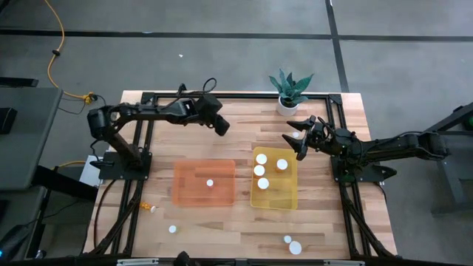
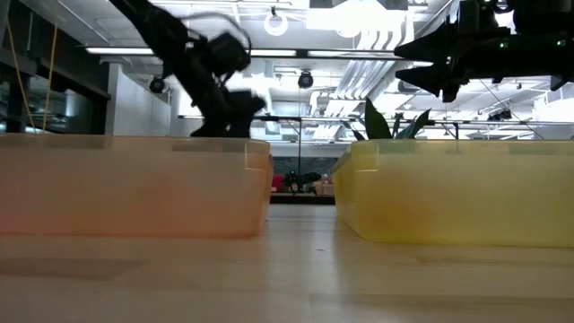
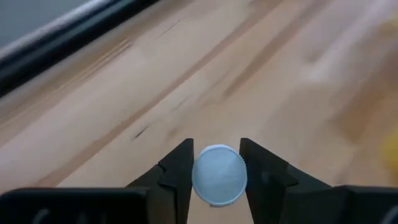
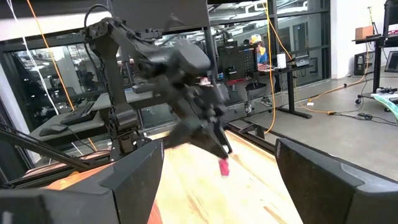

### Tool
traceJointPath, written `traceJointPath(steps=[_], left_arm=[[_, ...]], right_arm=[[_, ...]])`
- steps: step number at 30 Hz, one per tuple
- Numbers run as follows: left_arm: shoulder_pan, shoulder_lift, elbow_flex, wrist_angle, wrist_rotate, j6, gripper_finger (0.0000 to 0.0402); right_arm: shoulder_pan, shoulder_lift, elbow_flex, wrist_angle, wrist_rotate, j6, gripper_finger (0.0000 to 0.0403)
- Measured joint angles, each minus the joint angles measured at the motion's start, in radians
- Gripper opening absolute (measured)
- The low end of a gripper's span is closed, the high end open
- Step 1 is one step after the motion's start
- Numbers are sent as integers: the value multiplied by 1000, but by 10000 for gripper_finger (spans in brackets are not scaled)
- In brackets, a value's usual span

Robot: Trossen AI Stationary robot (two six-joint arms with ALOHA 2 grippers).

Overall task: Pick and place medicine bottles into bin by pill shape (circle, oval)
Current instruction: Put the blue capsule bottle into the yellow bin

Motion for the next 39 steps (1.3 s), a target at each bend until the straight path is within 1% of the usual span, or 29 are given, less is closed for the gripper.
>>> traceJointPath(steps=[4,10,15,19,23,29,32,34,39], left_arm=[[-102,-50,56,1,2,16,101],[-350,-57,168,-5,-13,74,98],[-562,-20,236,18,-81,148,101],[-663,49,296,55,-122,207,101],[-678,167,412,39,-114,245,101],[-650,372,643,-50,-99,329,102],[-632,456,723,-78,-100,347,102],[-621,499,751,-88,-100,347,102],[-595,552,757,-101,-100,340,102]], right_arm=[[0,0,0,0,0,0,301],[0,0,0,0,0,0,301],[0,0,0,1,0,0,301],[0,0,0,8,0,2,301],[0,0,0,13,0,12,301],[0,0,0,8,0,18,301],[0,0,0,7,0,18,301],[0,0,0,6,0,18,301],[0,0,0,0,0,0,301]])
